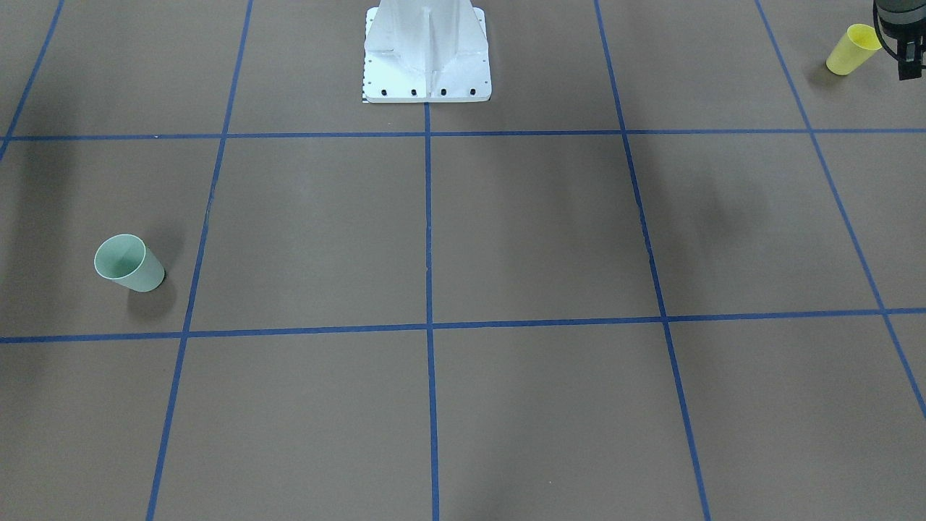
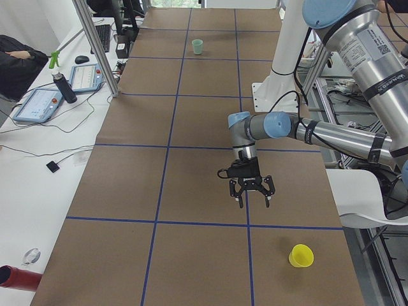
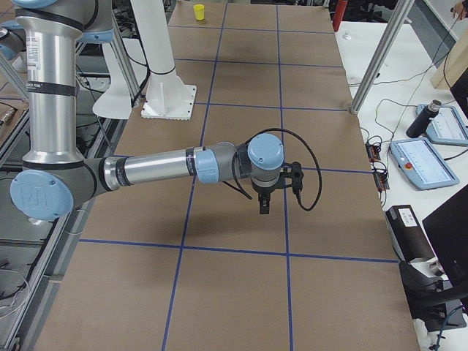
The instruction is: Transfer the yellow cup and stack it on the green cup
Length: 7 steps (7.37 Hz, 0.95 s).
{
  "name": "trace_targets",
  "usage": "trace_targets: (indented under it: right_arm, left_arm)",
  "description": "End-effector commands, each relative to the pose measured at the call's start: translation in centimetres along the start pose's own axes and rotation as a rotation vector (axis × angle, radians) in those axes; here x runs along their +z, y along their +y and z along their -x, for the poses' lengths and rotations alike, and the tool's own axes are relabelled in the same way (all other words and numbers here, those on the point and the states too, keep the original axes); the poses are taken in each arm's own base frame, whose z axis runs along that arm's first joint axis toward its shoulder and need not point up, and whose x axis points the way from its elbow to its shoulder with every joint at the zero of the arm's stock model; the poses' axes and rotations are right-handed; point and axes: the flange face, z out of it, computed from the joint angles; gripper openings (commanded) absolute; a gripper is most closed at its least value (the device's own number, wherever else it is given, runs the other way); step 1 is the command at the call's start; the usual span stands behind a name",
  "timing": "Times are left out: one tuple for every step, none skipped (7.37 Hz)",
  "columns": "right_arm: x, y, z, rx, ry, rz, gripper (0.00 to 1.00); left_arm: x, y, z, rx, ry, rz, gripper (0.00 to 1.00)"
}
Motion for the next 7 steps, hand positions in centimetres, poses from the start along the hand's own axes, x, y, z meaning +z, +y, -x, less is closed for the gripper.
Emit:
trace_targets:
  right_arm:
    - [0.1, 0.1, 0.0, 0.000, 0.000, 0.002, 1.00]
    - [0.2, 0.1, -0.2, 0.004, 0.000, 0.004, 1.00]
    - [0.3, 0.2, -0.4, 0.009, 0.002, 0.008, 1.00]
    - [0.5, 0.3, -0.6, 0.014, 0.003, 0.013, 1.00]
    - [0.7, 0.6, -0.8, 0.017, 0.003, 0.018, 1.00]
    - [0.9, 0.7, -0.9, 0.019, 0.005, 0.021, 1.00]
    - [0.9, 0.9, -1.1, 0.021, 0.005, 0.023, 1.00]
  left_arm:
    - [3.5, 2.5, -0.1, -0.187, -0.079, -0.081, 1.00]
    - [6.3, 3.6, -0.2, -0.235, -0.129, -0.119, 1.00]
    - [8.3, 4.8, -0.7, -0.278, -0.164, -0.143, 1.00]
    - [9.6, 6.7, -1.9, -0.314, -0.190, -0.145, 1.00]
    - [10.0, 8.7, -3.6, -0.344, -0.196, -0.138, 1.00]
    - [11.5, 10.9, -4.6, -0.354, -0.226, -0.150, 1.00]
    - [13.5, 12.7, -5.3, -0.351, -0.265, -0.175, 1.00]
